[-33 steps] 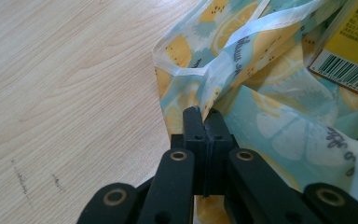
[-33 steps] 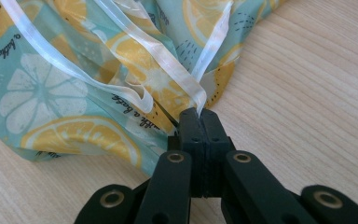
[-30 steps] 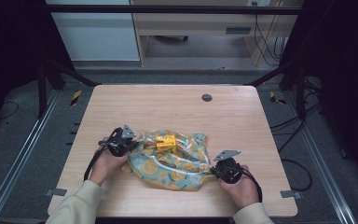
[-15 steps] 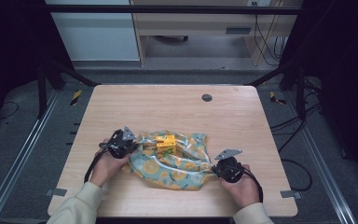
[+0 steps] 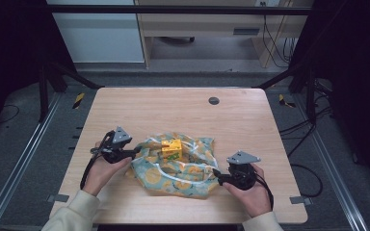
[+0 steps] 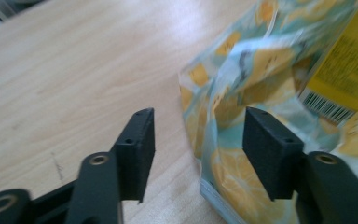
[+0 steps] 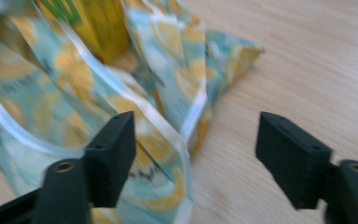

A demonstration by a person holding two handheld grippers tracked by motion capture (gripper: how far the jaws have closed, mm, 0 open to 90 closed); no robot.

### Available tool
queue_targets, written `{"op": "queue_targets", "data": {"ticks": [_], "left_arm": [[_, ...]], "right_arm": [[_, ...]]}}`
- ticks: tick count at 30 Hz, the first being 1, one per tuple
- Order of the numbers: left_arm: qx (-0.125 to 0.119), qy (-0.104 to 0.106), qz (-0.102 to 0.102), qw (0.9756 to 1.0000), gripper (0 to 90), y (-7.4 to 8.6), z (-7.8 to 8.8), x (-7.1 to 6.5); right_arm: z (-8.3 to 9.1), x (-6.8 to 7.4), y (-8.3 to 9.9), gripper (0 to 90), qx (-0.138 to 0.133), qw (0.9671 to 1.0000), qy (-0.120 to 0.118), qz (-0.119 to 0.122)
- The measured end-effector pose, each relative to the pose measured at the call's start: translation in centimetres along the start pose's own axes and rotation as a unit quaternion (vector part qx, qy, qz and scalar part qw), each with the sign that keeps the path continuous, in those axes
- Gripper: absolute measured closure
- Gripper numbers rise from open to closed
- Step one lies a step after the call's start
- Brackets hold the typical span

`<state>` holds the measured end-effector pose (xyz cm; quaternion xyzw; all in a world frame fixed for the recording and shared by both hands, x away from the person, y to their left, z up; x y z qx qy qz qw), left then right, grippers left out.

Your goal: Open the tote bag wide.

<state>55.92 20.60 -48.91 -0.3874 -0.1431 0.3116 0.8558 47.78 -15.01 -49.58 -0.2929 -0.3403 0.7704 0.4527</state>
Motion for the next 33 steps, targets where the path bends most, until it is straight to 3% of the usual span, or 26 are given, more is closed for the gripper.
{"op": "queue_targets", "data": {"ticks": [2, 5, 8, 12, 25, 33], "left_arm": [[-0.015, 0.000, 0.002, 0.9999, 40.1, -0.6, 0.8, -0.1], [-0.051, 0.002, 0.014, 0.9986, 33.1, -1.9, 2.9, -0.1], [-0.062, 0.002, 0.019, 0.9979, 29.3, -2.2, 3.9, -0.2], [-0.064, -0.006, 0.020, 0.9977, 22.9, -1.8, 5.5, -0.2], [-0.080, -0.028, 0.044, 0.9954, 12.5, -0.7, 7.9, 1.3], [-0.069, -0.043, 0.059, 0.9950, 8.5, 1.1, 8.4, 3.0]], "right_arm": [[0.2, 0.1, -0.3, 25.0, -0.007, 0.9999, -0.004, -0.007], [1.2, 0.2, -1.6, 18.5, -0.040, 0.9991, 0.003, -0.012], [1.5, -0.1, -2.0, 15.9, -0.058, 0.9980, 0.012, -0.019], [2.0, -1.3, -2.2, 12.7, -0.072, 0.9958, 0.044, -0.035], [2.3, -4.9, -0.7, 7.0, -0.051, 0.9912, 0.094, -0.078], [2.0, -6.9, 0.6, 6.0, -0.030, 0.9885, 0.110, -0.099]]}}
Point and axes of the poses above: each handheld gripper's, and its own axes: z roughly backward along the jaws, y roughly out of its underside, x roughly to its left, the point moved 6 cm from there along -z, roughly forward along the jaws, and after that the axes turned 12 degrees about y, right-handed, at the moved point
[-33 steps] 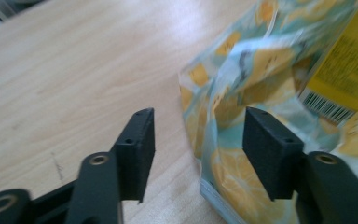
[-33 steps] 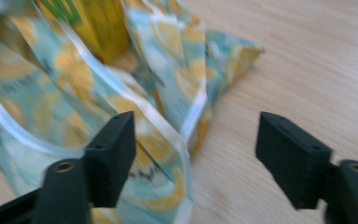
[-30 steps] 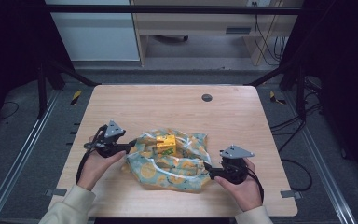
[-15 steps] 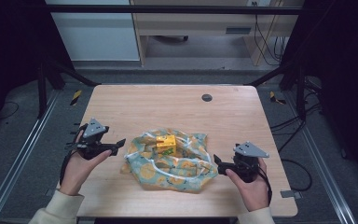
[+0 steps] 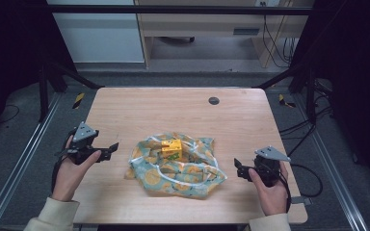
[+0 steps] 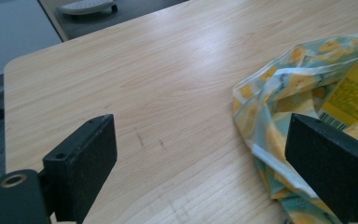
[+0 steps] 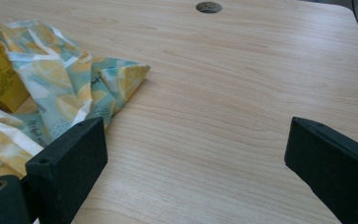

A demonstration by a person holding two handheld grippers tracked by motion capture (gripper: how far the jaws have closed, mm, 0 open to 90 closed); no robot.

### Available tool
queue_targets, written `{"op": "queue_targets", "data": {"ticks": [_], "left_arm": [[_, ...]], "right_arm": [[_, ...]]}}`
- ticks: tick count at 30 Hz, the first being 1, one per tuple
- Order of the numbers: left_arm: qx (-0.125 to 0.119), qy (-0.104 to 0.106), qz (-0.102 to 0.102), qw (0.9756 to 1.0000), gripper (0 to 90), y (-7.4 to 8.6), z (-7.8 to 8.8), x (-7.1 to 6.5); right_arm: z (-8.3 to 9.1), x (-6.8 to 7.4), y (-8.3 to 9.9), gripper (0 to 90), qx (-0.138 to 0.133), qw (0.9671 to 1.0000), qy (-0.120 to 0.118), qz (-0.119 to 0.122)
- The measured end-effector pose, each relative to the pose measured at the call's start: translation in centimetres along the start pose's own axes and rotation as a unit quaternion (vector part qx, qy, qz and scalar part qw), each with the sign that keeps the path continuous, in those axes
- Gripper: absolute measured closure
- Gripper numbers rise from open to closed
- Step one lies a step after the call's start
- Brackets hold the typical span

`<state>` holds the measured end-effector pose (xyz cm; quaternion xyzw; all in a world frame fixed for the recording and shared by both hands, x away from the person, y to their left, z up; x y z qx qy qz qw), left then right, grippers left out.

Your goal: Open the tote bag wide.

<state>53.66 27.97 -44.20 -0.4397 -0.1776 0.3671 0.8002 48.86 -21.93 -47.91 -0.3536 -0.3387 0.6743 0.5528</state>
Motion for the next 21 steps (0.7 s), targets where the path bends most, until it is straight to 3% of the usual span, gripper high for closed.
{"op": "queue_targets", "data": {"ticks": [11, 18, 20, 21], "left_arm": [[0.026, -0.025, 0.024, 0.9991, 6.8, 3.6, 0.3, 3.0], [0.080, -0.033, 0.029, 0.9958, 7.1, 6.9, -0.5, 3.6], [0.095, -0.034, 0.032, 0.9944, 7.1, 7.6, -0.6, 3.6], [0.095, -0.034, 0.033, 0.9943, 7.2, 7.6, -0.7, 3.5]], "right_arm": [[-0.9, -1.9, 1.4, 6.8, 0.036, 0.9991, 0.020, -0.012], [-2.3, -2.0, 3.5, 8.9, 0.109, 0.9937, 0.022, -0.003], [-2.4, -1.9, 3.7, 9.9, 0.119, 0.9927, 0.022, -0.001], [-2.5, -1.8, 3.9, 13.0, 0.124, 0.9920, 0.023, 0.013]]}}
Point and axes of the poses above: each handheld gripper's, and its own axes: z roughly backward along the jaws, y roughly out of its underside, x roughly to its left, the point moved 6 cm from there along -z, roughly forward along the jaws, and after that the axes turned 12 degrees about y, right-handed, at the moved point
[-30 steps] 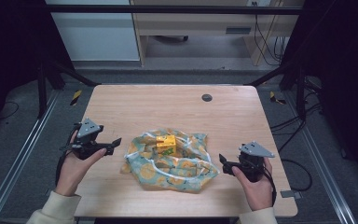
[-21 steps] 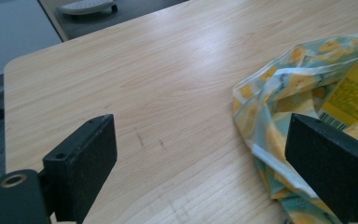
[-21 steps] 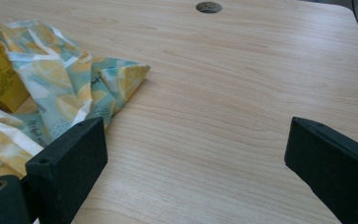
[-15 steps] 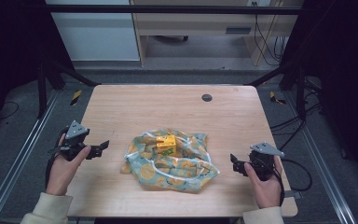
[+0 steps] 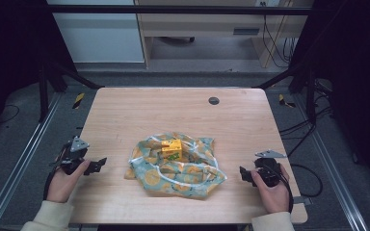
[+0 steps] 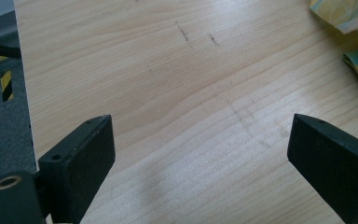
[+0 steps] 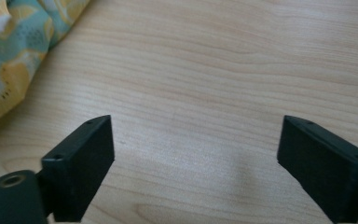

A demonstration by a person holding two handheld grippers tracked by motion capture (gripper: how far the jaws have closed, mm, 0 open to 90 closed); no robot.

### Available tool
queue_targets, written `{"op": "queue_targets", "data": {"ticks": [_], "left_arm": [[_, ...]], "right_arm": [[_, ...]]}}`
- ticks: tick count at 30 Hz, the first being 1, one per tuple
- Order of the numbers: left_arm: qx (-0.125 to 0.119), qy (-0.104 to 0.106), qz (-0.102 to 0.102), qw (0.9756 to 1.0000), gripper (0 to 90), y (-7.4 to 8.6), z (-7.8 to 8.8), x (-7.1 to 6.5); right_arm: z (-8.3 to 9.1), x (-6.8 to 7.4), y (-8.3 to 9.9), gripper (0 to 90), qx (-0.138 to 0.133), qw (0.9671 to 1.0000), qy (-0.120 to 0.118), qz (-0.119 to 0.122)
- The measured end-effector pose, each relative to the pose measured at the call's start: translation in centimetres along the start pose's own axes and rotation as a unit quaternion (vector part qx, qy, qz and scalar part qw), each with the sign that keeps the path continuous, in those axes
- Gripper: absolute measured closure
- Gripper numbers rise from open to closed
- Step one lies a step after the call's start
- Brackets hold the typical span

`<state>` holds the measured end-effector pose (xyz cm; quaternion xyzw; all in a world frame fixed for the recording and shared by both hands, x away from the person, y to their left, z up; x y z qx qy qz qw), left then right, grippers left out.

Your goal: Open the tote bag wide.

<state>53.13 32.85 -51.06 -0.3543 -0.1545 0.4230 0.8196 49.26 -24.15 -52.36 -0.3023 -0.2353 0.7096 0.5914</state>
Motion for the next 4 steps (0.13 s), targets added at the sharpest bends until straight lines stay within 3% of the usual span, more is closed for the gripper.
{"op": "queue_targets", "data": {"ticks": [3, 4], "left_arm": [[-0.003, 0.012, 0.013, 0.9998, 7.5, 0.30, -0.15, -0.44], [0.002, 0.016, 0.008, 0.9998, 7.5, 0.34, -0.24, -0.68]], "right_arm": [[-0.13, 0.04, 0.13, 12.9, 0.003, 1.0000, 0.001, 0.007], [-0.20, 0.12, 0.15, 12.5, 0.005, 1.0000, -0.001, 0.003]]}}
Point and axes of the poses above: each handheld gripper's, and its own axes: z roughly backward along the jaws, y roughly out of its underside, x roughly to its left, the point moved 6 cm from there along -z, roughly forward along the jaws, and after that the axes turned 12 degrees about y, right-handed, at the moved point
